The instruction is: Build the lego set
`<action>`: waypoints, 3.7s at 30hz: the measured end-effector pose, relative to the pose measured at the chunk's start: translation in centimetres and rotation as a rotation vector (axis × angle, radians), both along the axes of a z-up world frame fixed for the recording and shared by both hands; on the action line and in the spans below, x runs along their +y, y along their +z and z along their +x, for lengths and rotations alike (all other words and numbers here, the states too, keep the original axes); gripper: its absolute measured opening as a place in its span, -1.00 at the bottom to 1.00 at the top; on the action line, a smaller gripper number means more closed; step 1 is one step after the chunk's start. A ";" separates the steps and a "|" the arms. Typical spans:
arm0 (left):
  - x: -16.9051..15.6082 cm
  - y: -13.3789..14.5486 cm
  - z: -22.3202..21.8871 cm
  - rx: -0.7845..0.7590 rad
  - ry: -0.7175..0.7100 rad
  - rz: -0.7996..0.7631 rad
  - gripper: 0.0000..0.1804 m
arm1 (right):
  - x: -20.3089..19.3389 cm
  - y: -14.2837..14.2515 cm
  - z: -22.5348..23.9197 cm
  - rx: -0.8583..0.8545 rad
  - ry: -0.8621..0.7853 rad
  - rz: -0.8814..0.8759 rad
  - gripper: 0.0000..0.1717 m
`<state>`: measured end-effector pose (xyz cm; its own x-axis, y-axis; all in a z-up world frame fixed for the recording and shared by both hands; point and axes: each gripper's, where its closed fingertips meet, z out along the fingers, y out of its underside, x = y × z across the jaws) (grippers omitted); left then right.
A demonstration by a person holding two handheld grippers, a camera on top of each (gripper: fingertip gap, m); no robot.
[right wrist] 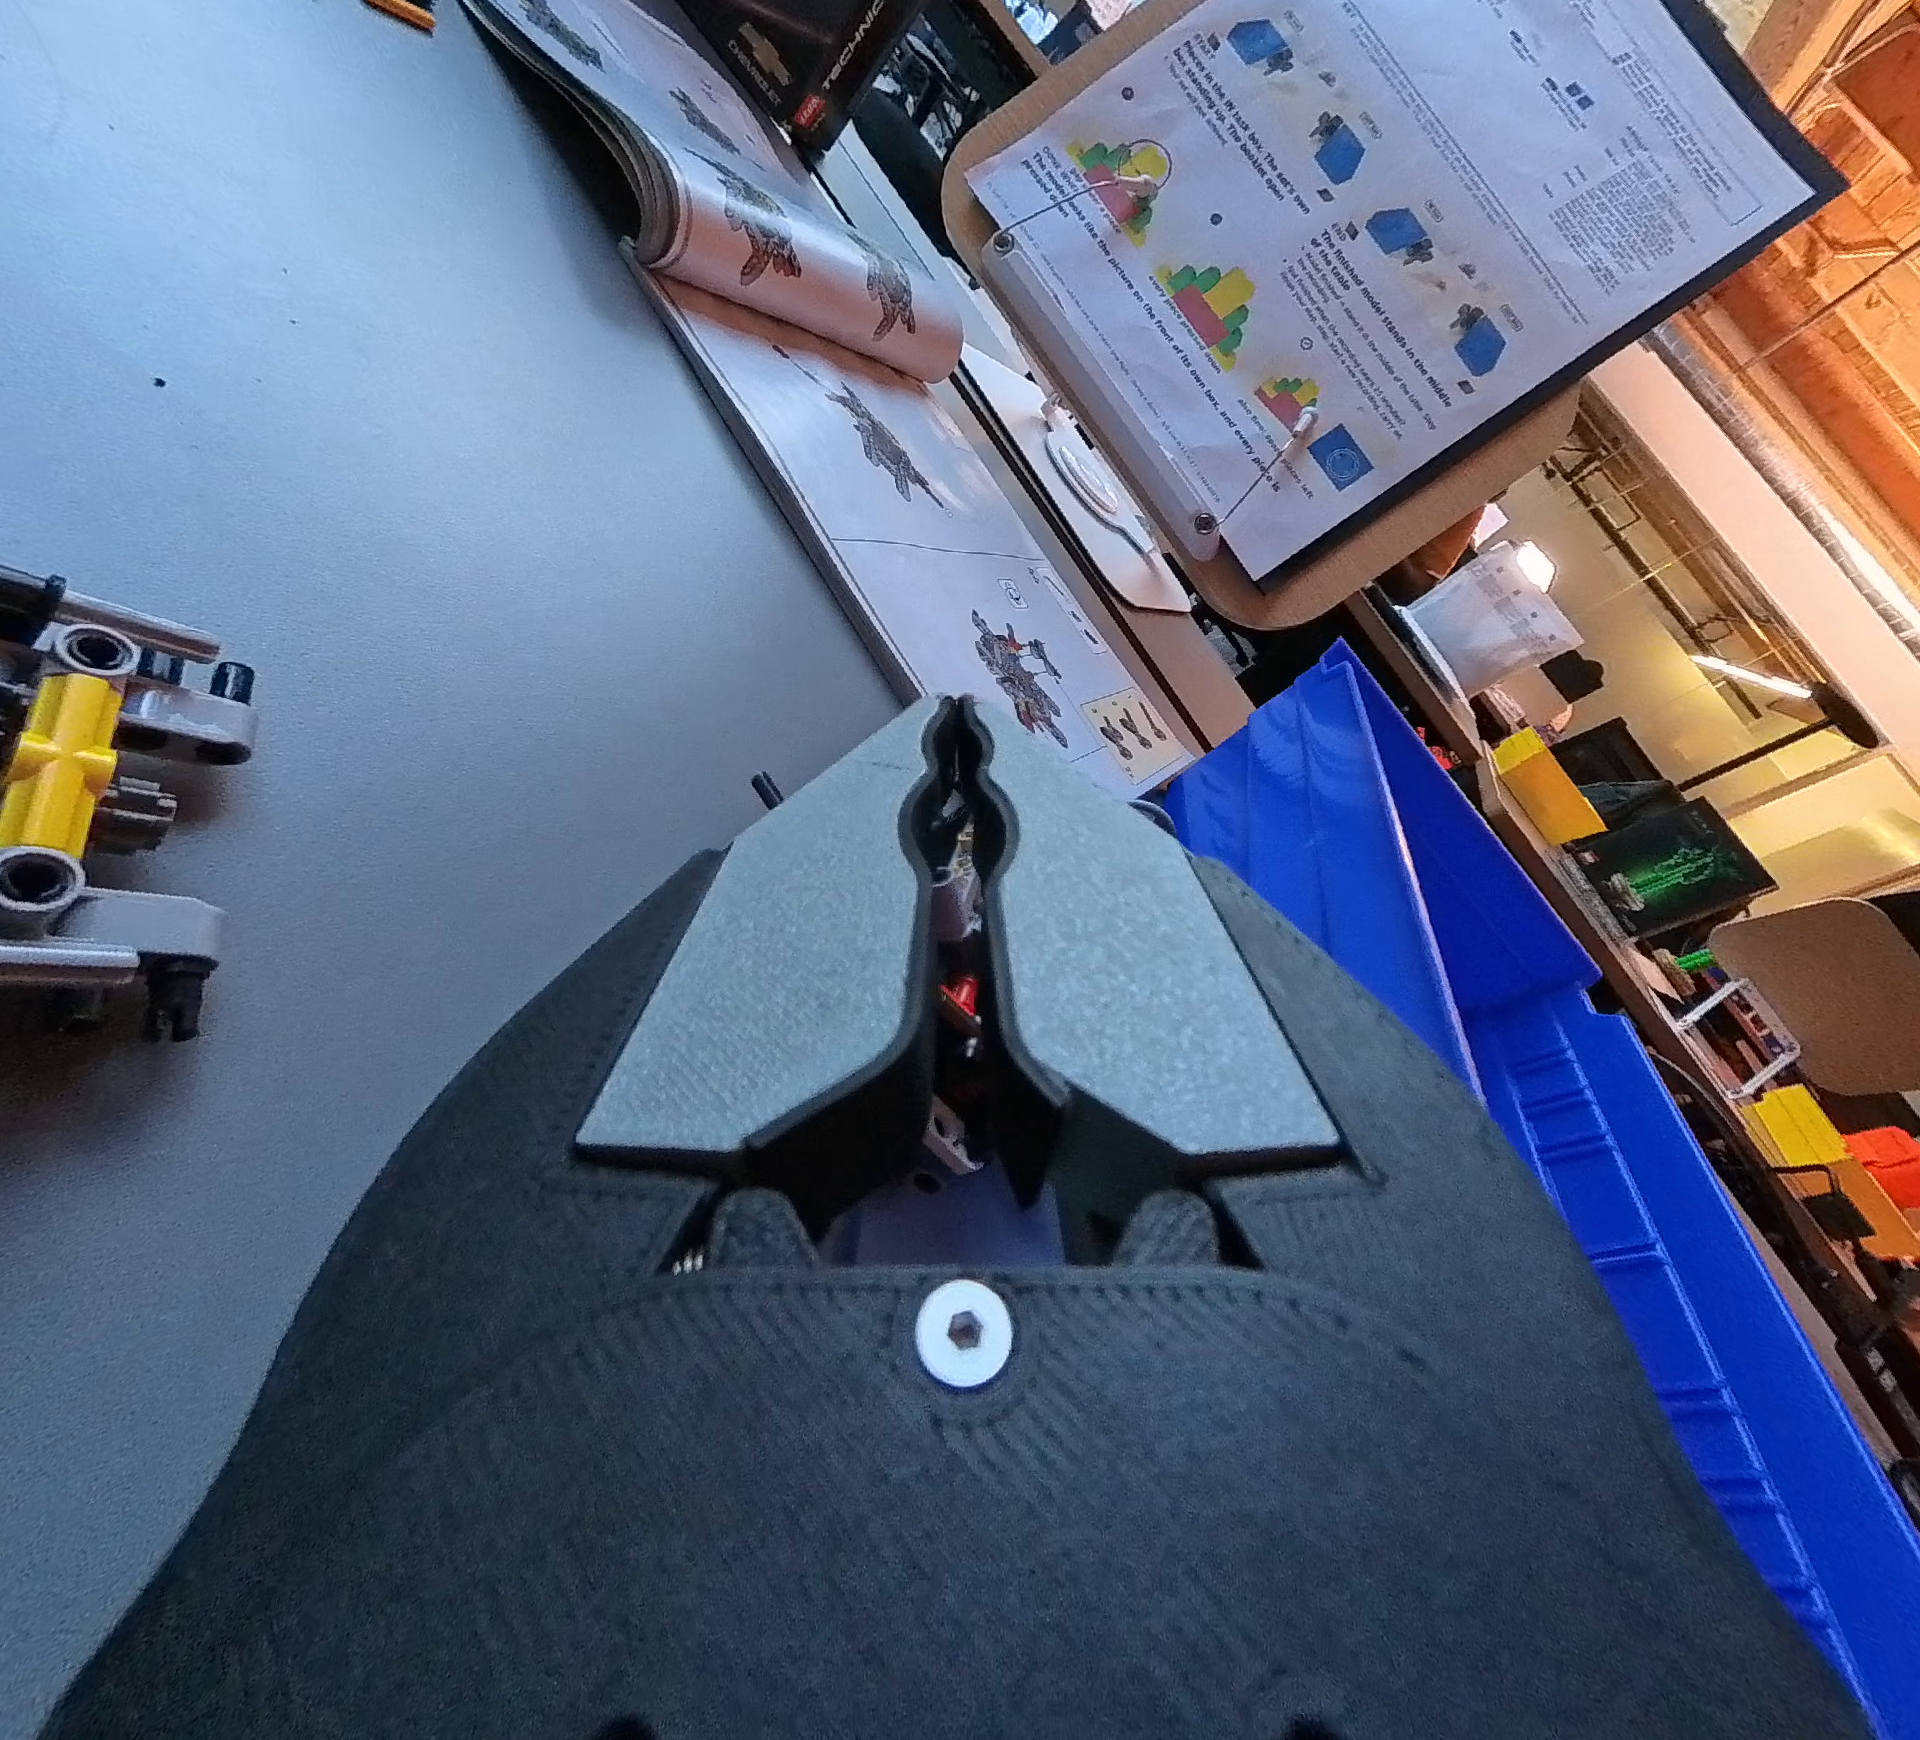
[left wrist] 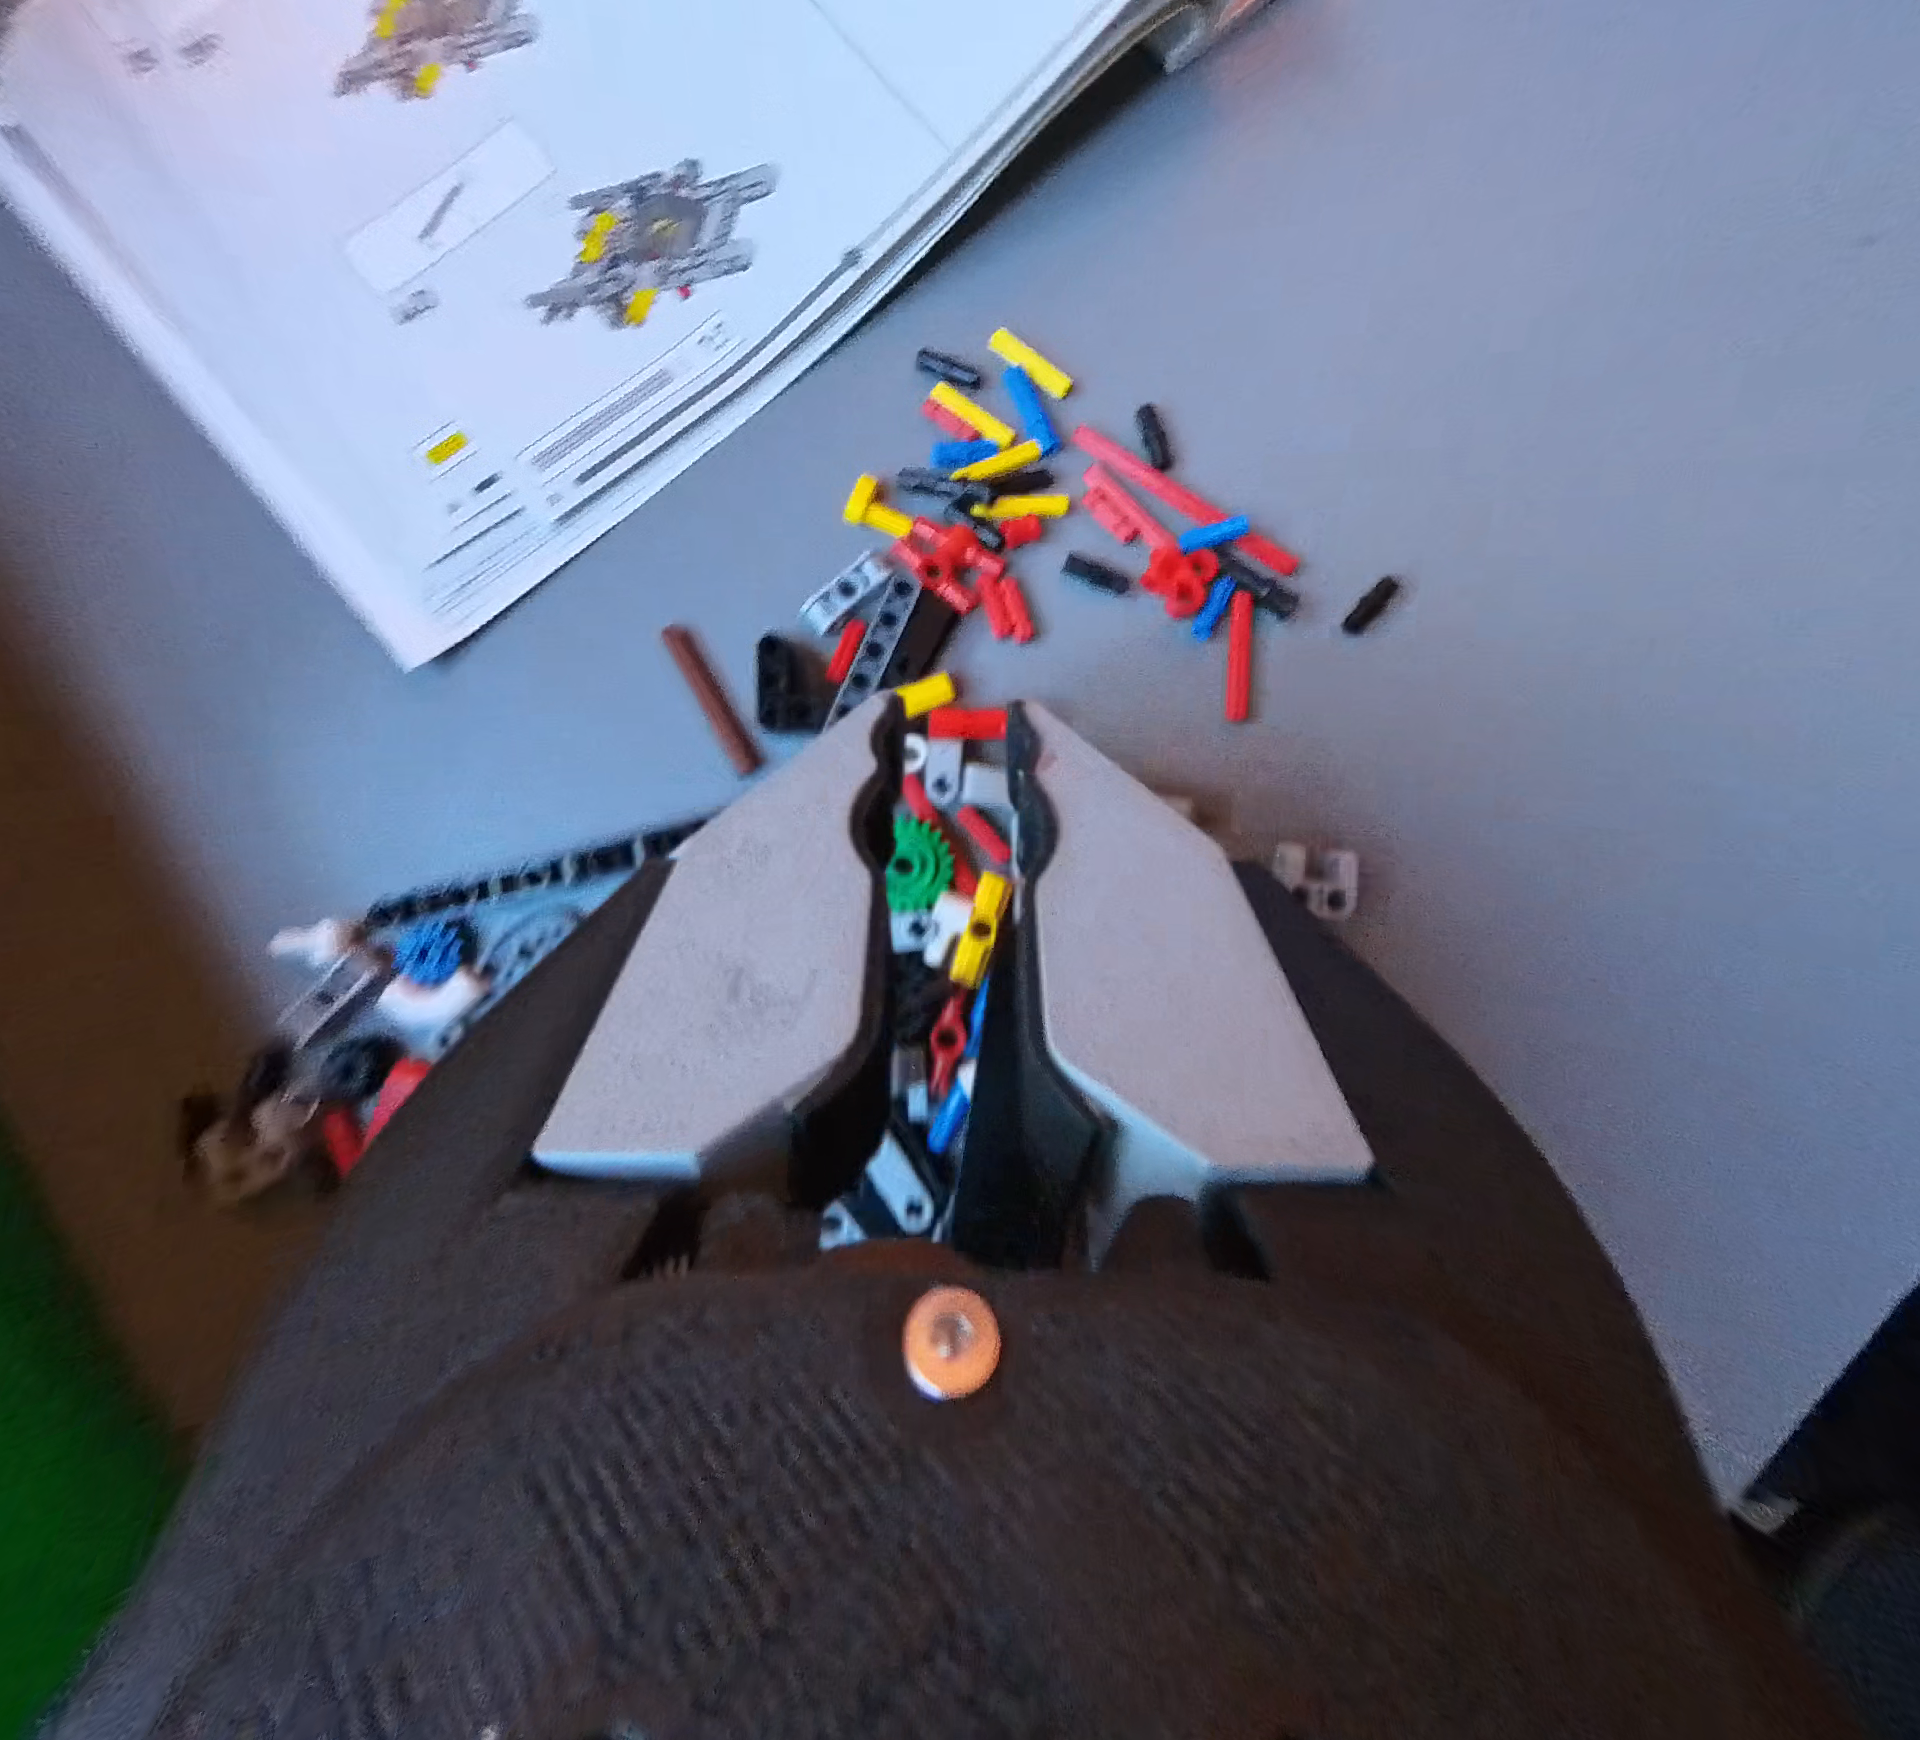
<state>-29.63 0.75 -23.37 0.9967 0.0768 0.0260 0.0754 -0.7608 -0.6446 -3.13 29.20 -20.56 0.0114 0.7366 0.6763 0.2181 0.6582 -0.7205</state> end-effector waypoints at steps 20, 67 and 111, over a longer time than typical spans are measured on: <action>3.3 -3.2 -0.3 0.158 -0.551 -0.321 -0.73 | 0.2 0.5 0.3 0.023 0.020 -0.081 -1.00; 3.8 -0.5 2.6 0.218 -0.396 -0.341 -0.63 | 0.1 3.7 2.1 0.186 0.112 -0.335 -1.00; 6.1 2.5 4.7 0.169 -0.417 -0.344 -0.76 | -0.8 3.6 1.7 0.164 0.182 -0.436 -1.00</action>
<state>-24.91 6.83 -20.84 0.9327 -0.3484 -0.0935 -0.3591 -0.8725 -0.3312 -1.48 28.41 -16.98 -0.0631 0.9503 0.3049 -0.0118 0.3048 -0.9523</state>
